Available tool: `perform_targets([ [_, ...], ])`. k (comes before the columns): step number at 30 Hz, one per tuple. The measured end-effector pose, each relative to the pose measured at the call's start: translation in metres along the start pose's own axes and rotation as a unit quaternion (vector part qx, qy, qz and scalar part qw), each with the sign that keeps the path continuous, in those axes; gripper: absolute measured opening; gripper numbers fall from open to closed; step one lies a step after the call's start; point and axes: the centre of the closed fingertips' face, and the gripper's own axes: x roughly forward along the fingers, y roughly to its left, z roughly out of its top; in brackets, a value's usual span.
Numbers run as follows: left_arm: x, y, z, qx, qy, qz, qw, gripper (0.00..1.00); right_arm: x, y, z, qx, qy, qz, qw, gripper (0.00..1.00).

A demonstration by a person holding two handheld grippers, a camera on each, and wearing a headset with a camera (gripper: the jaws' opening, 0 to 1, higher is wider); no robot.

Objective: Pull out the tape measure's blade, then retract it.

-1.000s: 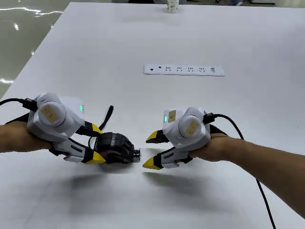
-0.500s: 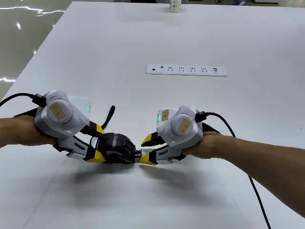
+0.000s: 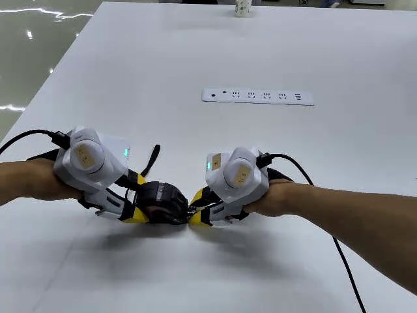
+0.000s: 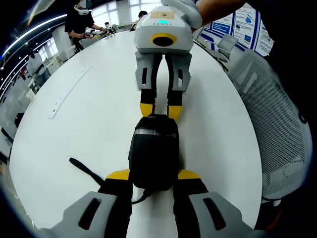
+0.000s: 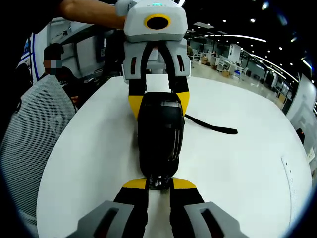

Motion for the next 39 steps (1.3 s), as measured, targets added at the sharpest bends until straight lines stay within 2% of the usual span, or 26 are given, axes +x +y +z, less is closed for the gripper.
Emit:
perform_targets([
  [16,-0.0002,0.0,0.0005,-0.015,0.0,0.0,0.9999,0.25,-0.0024,-0.0013,-0.001,-0.002,-0.003,0.002,1.0,0.1],
  [39,0.0009,0.0001,0.0018,-0.018,-0.002,-0.004,0.9998,0.25,-0.0084,-0.0024,-0.0078,-0.005,0.002,0.002,1.0,0.1],
])
